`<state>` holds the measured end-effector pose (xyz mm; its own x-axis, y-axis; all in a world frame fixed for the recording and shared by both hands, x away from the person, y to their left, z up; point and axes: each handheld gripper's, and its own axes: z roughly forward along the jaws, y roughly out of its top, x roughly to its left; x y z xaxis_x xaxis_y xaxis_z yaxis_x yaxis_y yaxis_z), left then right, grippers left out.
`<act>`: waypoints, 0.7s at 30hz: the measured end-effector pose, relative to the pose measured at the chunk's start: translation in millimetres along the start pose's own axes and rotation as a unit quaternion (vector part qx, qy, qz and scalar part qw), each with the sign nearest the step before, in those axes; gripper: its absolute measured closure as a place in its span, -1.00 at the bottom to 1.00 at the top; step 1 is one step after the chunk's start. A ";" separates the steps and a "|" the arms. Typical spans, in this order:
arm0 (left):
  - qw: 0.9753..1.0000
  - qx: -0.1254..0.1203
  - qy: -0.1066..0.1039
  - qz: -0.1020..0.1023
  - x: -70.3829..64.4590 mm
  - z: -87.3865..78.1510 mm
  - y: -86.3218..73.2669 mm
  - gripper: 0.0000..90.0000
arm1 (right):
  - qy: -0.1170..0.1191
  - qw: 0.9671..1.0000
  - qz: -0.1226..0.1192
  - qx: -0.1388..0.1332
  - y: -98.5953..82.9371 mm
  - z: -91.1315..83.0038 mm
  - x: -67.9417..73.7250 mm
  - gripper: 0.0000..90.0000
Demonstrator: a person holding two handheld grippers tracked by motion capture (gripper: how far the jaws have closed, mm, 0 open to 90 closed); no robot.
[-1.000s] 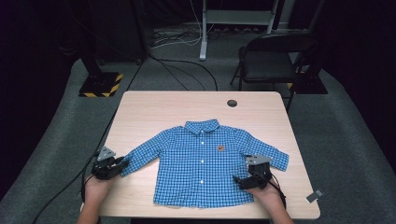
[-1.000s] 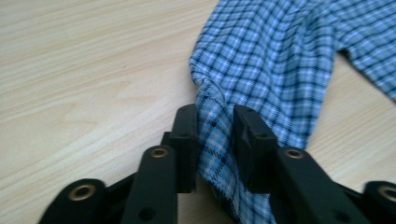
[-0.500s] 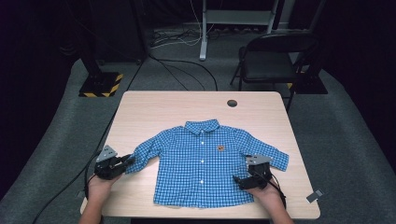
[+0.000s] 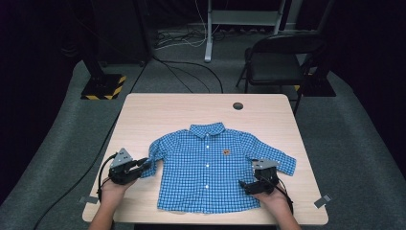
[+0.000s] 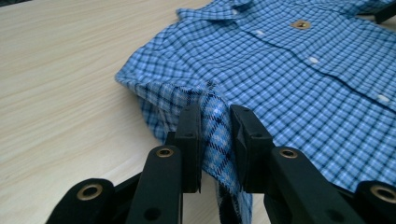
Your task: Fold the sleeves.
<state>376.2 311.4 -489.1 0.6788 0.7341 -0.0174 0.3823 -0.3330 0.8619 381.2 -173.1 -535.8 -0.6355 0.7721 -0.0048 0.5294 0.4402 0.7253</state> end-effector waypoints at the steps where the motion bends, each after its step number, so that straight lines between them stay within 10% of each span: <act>1: 1.000 0.000 -0.004 0.003 -1.9 1.4 1.4 0.65 | 0.000 1.000 0.000 0.000 0.0 0.0 0.0 -1.00; 21: 0.995 0.029 -0.060 0.070 -47.6 35.6 17.4 0.63 | 0.000 1.000 0.000 0.000 0.0 0.0 0.0 -1.00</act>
<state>372.8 249.6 -491.4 0.7970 0.6029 0.0372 0.3123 -0.4639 0.8290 381.2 -173.1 -535.8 -0.6355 0.7721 -0.0050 0.5291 0.4402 0.7254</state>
